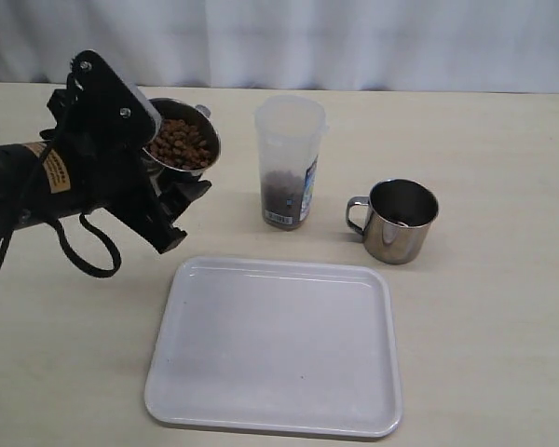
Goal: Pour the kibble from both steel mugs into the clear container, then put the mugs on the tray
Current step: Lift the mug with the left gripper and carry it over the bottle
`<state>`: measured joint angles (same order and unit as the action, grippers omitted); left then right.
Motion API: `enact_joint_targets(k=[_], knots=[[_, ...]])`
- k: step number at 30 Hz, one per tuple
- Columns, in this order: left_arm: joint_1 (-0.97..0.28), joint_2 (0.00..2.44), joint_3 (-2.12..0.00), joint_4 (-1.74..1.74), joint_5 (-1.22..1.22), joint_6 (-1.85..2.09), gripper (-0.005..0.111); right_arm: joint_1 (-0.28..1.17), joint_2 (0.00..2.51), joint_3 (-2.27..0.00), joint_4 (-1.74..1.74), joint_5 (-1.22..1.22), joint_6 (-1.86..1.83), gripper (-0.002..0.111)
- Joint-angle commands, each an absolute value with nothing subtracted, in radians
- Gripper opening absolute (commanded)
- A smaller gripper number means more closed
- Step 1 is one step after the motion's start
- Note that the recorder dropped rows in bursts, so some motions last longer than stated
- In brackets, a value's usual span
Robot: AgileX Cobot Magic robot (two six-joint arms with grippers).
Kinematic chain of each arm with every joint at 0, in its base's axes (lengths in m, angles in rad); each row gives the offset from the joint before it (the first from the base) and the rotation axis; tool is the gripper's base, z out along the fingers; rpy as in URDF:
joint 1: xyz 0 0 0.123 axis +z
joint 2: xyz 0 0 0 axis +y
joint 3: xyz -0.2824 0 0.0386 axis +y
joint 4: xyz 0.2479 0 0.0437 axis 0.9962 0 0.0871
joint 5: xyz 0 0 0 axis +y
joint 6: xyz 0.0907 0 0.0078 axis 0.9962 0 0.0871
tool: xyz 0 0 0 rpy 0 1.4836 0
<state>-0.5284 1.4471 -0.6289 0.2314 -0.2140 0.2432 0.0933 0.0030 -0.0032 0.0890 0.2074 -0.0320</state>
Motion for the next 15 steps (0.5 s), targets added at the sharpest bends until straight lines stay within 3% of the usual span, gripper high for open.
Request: enact_joint_targets(k=[1, 8, 15], knots=[[-0.497, 1.436, -0.649, 0.790, -0.326, -0.317, 0.000, 0.096, 0.000, 0.000, 0.094, 0.211, -0.037, 0.005], [-0.489, 1.436, -0.736, 1.104, -0.145, -0.588, 0.000, 0.096, 0.000, 0.000, 0.094, 0.211, -0.037, 0.005], [-0.595, 1.437, -0.827, 1.500, 0.181, -0.961, 0.000, 0.096, 0.000, 0.000, 0.094, 0.211, -0.037, 0.005]])
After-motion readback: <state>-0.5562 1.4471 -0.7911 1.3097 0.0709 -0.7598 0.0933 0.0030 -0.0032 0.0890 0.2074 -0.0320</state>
